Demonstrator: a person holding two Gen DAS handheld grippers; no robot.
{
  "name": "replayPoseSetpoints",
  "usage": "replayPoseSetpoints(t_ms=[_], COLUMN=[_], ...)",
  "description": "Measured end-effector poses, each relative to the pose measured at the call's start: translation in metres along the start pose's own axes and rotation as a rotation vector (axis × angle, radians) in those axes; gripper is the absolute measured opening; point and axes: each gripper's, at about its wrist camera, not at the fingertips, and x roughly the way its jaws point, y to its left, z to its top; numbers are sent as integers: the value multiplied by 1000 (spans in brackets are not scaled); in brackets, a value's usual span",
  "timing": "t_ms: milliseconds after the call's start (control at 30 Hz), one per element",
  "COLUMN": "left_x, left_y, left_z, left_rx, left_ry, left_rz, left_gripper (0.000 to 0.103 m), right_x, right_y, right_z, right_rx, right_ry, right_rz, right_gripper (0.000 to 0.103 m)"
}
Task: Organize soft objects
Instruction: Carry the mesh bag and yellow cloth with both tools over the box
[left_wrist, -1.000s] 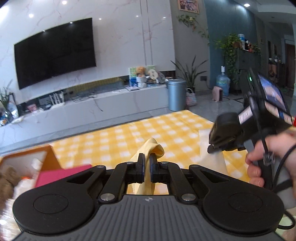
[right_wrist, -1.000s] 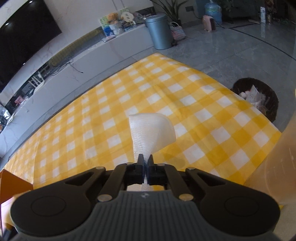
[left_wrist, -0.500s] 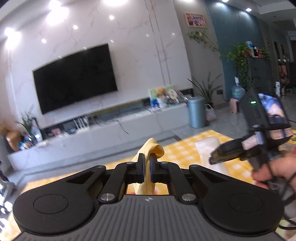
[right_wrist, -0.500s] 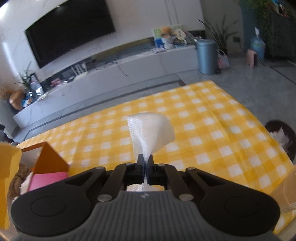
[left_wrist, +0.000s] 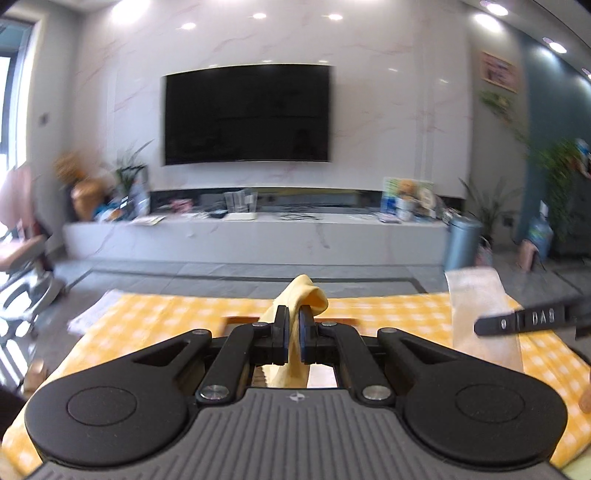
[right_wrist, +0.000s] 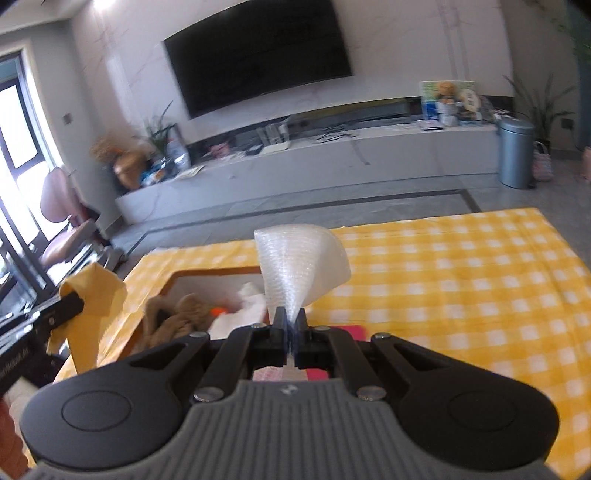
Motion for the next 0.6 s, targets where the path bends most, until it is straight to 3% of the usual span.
replayPoseSetpoints(t_ms=[200,400,600], left_x=[6,20,21], left_y=[67,96,115], left_z=[0,-15,-22], left_rx=[-143,-136,-176], left_ry=[48,123,157], left_rz=[29,34,36], left_gripper=[6,6,6], right_x=[53,127,200], right_y=[58,94,108], right_z=[-1,-9,-20], right_rx=[-37,65,99], right_ry=[89,242,395], right_rz=[60,192,109], right_gripper=[1,2,2])
